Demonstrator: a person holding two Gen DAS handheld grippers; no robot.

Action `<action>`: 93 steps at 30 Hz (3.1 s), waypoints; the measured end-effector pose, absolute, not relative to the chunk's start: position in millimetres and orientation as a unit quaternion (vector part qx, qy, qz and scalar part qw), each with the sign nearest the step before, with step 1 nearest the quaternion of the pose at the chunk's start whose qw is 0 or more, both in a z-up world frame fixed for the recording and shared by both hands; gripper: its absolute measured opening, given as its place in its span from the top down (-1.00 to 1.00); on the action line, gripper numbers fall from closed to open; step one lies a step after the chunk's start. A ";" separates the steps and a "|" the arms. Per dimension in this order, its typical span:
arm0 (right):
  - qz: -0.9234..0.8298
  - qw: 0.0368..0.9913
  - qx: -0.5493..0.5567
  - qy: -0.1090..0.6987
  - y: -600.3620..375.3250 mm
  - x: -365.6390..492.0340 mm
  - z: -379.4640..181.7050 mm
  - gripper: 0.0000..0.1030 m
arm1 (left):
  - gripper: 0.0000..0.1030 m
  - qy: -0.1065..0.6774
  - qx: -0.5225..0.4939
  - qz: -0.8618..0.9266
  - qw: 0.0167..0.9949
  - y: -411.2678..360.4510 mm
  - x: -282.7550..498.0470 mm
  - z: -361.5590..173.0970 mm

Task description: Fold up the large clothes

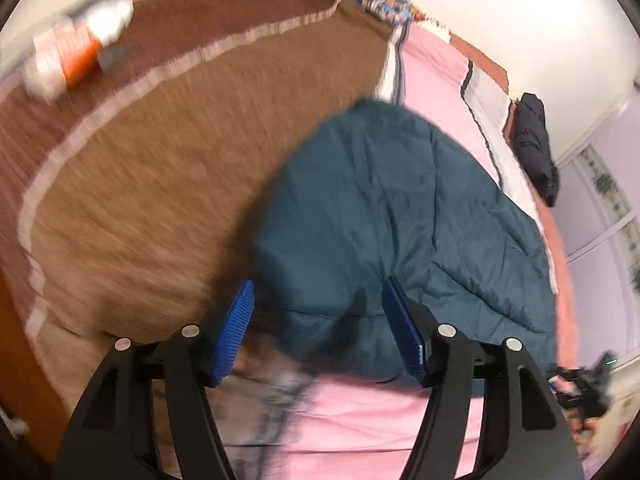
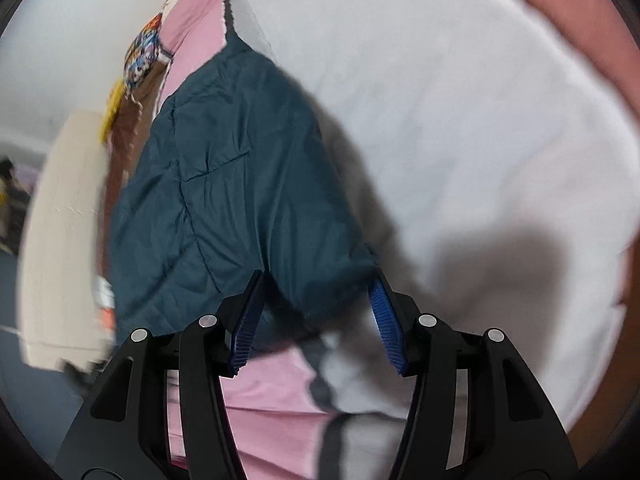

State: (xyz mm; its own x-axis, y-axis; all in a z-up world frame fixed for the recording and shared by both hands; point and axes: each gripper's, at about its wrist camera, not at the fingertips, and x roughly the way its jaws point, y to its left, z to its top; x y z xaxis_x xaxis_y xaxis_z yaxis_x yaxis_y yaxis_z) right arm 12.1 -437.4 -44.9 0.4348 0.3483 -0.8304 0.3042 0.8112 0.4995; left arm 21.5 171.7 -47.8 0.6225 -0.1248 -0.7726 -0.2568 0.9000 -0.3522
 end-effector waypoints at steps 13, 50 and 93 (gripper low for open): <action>0.172 0.865 0.162 0.442 -333.7 80.4 62.1 0.90 | 0.80 0.422 -0.106 -0.207 0.876 27.3 43.8 10.0; 0.153 0.781 -0.001 0.606 -155.9 280.0 -84.9 1.00 | 0.94 0.540 -0.011 -0.227 0.810 -74.6 94.6 -119.3; 0.186 0.810 -0.036 0.555 -171.8 76.0 5.2 0.92 | -0.66 0.490 -0.400 -0.137 0.762 214.6 120.7 -136.4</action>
